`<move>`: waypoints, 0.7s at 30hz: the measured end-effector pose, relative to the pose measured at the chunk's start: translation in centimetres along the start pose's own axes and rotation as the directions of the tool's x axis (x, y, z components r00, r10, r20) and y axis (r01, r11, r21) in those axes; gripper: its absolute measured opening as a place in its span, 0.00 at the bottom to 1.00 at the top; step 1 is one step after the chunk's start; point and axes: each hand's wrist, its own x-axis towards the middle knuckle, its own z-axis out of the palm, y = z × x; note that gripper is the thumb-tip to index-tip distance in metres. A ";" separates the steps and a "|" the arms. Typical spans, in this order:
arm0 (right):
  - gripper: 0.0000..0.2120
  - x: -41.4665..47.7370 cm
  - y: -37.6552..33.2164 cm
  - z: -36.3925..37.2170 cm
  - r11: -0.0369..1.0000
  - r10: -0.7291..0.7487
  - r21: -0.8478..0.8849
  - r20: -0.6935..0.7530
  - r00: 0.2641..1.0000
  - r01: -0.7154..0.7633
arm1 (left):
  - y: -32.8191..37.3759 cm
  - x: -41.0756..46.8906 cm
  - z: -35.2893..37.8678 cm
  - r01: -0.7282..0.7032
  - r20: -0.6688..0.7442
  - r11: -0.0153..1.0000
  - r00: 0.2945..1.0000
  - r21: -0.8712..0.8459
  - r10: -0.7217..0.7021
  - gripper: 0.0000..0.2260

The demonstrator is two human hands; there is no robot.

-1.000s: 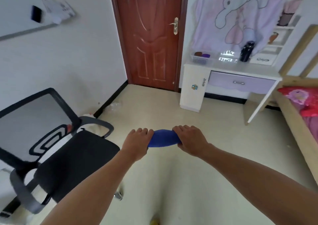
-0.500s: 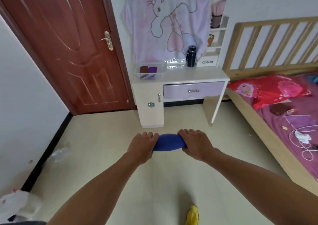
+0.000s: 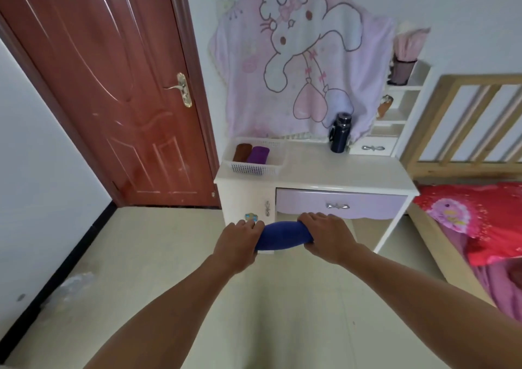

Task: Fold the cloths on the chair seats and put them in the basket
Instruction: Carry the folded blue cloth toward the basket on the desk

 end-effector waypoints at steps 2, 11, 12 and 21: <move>0.16 3.0 1.5 0.7 1.000 -0.007 0.012 0.006 1.000 0.007 | -1.4 3.1 0.4 0.004 0.000 1.000 1.000 -0.011 -0.004 0.16; 0.16 19.6 11.3 3.7 0.995 0.068 0.069 0.008 0.998 -0.069 | -8.6 21.6 4.1 -0.018 -0.003 0.991 1.000 -0.129 0.018 0.16; 0.16 21.1 12.2 3.7 0.992 0.092 0.088 0.005 0.996 -0.092 | -9.2 23.3 4.2 -0.020 -0.010 0.989 1.000 -0.145 0.019 0.17; 0.17 33.8 20.6 7.4 0.867 0.244 0.373 0.262 0.934 -0.330 | -13.5 36.4 8.2 0.152 0.141 0.894 0.985 -0.422 -0.101 0.17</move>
